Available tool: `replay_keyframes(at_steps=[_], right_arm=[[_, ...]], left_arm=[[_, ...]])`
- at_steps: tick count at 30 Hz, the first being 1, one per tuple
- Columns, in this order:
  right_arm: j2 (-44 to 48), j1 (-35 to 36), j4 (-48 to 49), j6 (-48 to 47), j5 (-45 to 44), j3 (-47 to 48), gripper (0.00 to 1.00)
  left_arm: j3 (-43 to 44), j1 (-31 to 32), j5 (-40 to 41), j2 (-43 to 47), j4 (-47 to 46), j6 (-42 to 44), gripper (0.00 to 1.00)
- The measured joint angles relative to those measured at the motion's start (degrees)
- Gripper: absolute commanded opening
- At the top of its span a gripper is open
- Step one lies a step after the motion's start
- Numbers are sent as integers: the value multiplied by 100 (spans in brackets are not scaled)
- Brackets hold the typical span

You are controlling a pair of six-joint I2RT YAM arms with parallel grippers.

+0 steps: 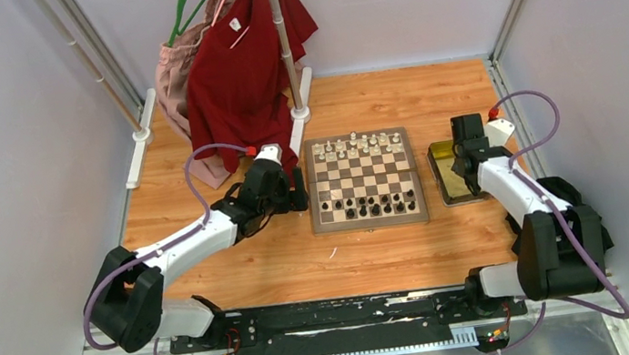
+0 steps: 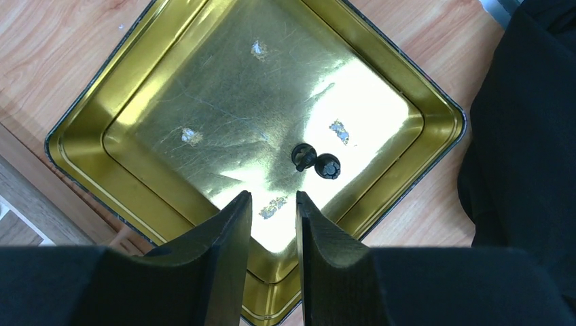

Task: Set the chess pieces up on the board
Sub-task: Pick up the chess piece from the storage box.

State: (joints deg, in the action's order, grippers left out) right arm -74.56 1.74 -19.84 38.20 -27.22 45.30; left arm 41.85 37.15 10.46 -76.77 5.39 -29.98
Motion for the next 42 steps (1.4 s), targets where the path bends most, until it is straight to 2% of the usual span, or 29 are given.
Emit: replay_keyframes(at_steps=[21, 42], right_arm=[[-407, -417, -109, 282, -15, 17, 34], [-922, -601, 343, 280, 138, 136, 29]], left_arm=[[-50, 0, -133, 11, 214, 256, 95], [-48, 0, -129, -24, 251, 254, 95]])
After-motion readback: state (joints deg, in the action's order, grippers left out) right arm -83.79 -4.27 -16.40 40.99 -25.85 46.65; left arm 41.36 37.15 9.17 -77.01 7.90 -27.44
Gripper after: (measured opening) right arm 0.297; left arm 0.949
